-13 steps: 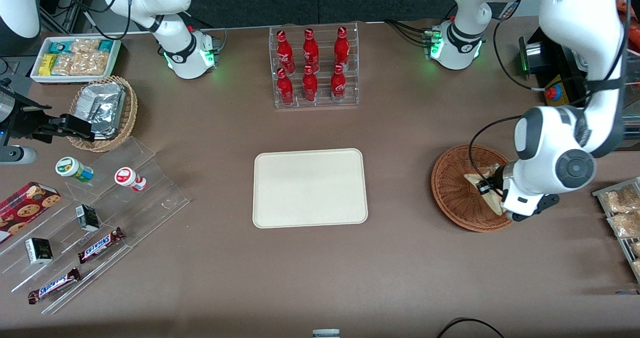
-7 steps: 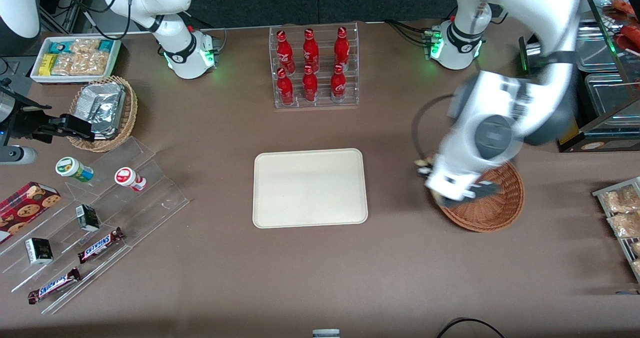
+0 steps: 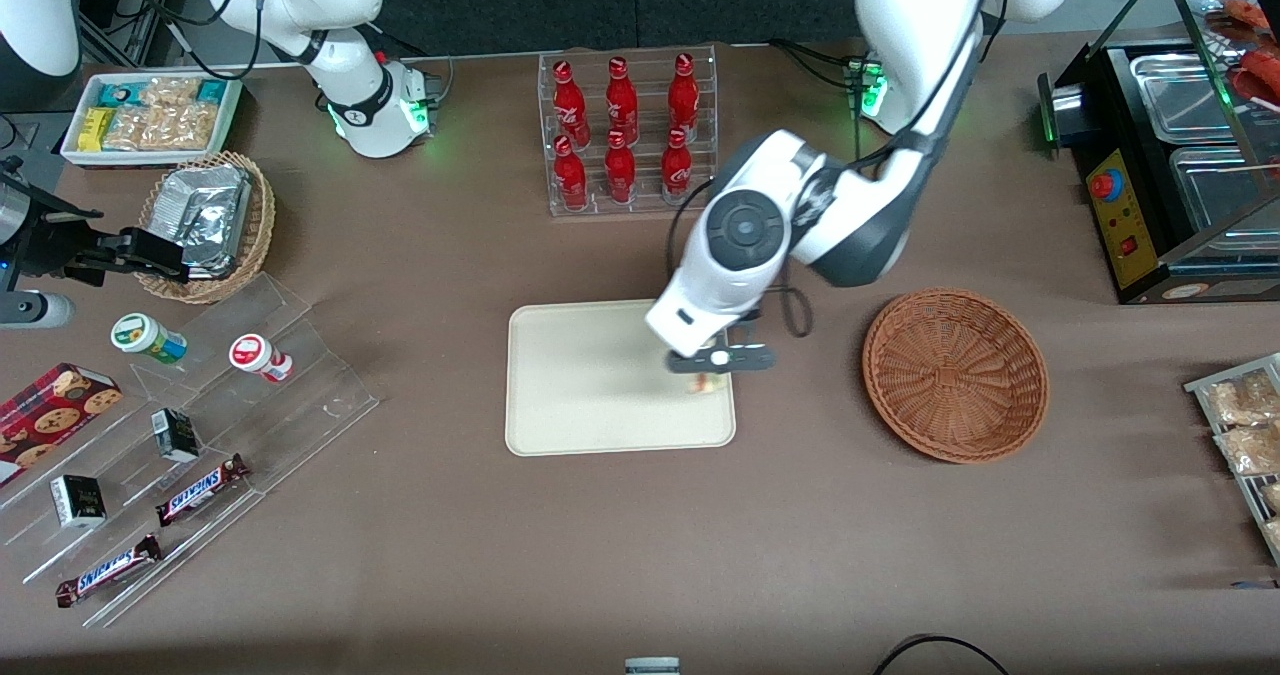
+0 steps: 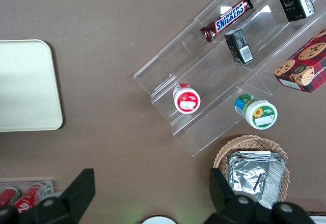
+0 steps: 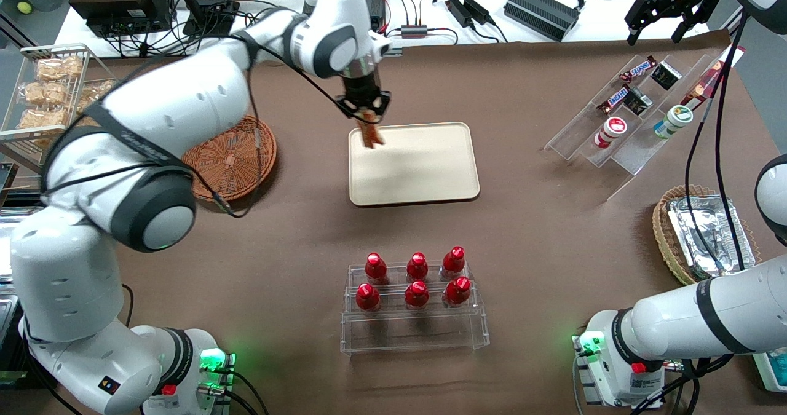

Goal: Place sandwich from basket to tray
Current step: 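Carry the held sandwich over to the cream tray, then lower the sandwich upright onto the tray and open the left gripper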

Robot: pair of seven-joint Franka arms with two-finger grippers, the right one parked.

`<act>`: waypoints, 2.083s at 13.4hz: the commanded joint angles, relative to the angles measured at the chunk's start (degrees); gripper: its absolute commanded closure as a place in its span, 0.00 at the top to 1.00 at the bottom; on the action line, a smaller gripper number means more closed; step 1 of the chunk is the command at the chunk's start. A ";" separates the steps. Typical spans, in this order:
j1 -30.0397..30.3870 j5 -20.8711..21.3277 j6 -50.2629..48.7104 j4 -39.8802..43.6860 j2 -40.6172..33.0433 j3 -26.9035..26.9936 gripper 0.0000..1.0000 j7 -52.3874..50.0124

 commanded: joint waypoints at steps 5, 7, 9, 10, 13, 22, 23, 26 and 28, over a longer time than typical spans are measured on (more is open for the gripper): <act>-4.61 -0.95 7.28 9.31 13.87 -1.14 0.11 0.88; -4.61 -0.95 9.38 9.41 15.90 -1.14 0.11 -0.08; -4.70 -0.43 10.70 9.50 17.40 -1.05 0.11 -0.35; -5.13 -0.34 11.41 9.50 18.10 -0.88 0.12 -0.36; -5.49 0.89 12.90 9.50 19.42 -0.61 0.18 -0.36; -4.44 0.90 7.48 8.80 14.61 -0.61 0.99 -0.36; -3.22 0.72 4.93 7.49 12.59 -0.61 0.99 -0.01; 1.79 0.19 2.53 -4.17 3.46 -0.88 0.99 4.80; 4.95 0.19 3.06 -11.82 -1.82 -0.79 0.99 10.35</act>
